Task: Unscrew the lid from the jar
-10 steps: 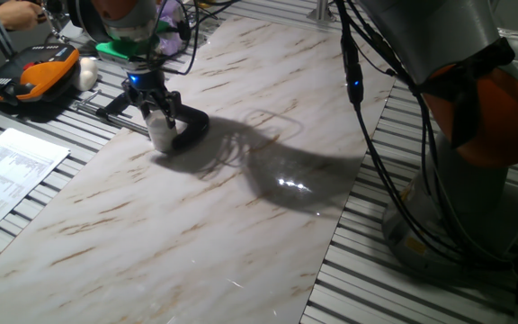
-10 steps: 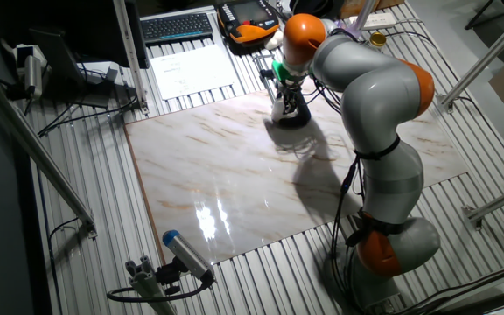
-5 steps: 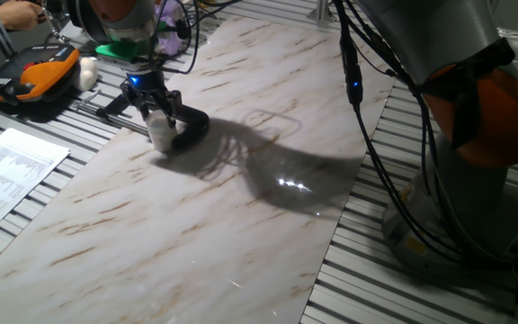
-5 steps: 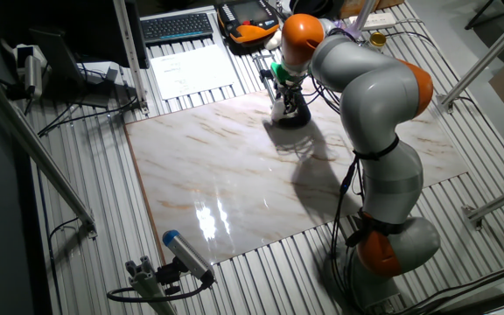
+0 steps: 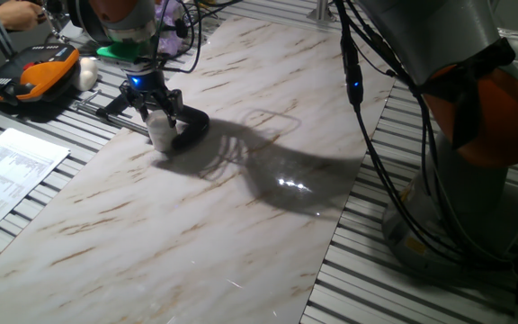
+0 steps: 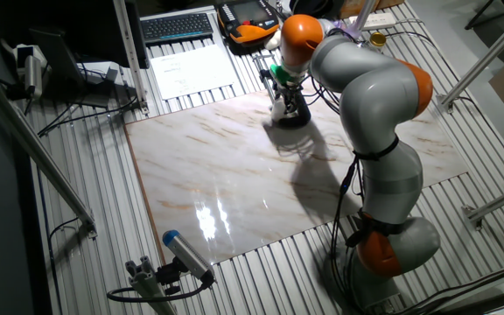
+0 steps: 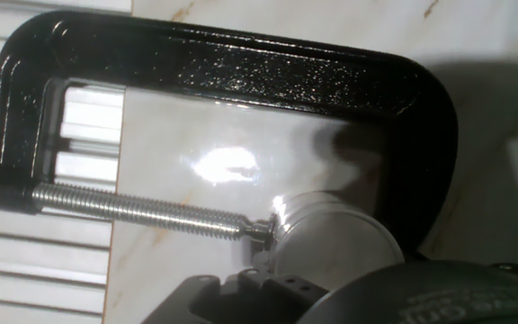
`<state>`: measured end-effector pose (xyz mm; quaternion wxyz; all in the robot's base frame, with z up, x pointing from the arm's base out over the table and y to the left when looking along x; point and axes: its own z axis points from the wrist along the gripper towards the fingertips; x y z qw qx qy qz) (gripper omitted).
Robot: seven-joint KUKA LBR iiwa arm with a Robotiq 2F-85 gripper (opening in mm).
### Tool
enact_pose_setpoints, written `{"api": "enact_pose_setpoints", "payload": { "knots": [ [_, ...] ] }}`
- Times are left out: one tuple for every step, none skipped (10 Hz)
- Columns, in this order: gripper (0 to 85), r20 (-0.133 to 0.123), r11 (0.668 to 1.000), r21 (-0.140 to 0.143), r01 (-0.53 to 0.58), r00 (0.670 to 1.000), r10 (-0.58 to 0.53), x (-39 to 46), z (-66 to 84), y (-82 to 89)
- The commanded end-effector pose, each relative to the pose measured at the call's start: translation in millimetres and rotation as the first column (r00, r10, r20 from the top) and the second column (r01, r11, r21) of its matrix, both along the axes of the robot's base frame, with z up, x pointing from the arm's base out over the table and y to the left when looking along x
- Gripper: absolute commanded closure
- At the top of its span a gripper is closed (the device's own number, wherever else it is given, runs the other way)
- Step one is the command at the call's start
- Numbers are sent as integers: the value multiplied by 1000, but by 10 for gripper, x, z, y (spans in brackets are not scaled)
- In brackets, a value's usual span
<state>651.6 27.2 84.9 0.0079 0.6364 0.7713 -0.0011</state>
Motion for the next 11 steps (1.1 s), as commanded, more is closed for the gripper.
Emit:
{"api": "enact_pose_setpoints", "payload": {
  "knots": [
    [510,-1,1000,-3,-15,1000,15,-1,4,-1],
    [510,0,999,-2,-32,999,32,-1,3,-2],
    [510,1,999,-1,-50,999,50,-2,1,-1],
    [510,4,998,2,-66,998,66,-4,-2,0],
    [510,4,997,0,-83,997,83,-4,-3,0],
    [510,4,995,-1,-99,995,99,-4,-4,0],
    [510,5,993,-1,-119,993,119,-5,-5,0],
    [510,6,992,1,-127,992,127,-5,-7,1],
    [510,7,991,2,-134,991,134,-4,-7,2],
    [510,7,989,1,-145,989,145,-5,-8,3],
    [510,9,987,2,-159,987,159,-5,-10,4]
  ]
}}
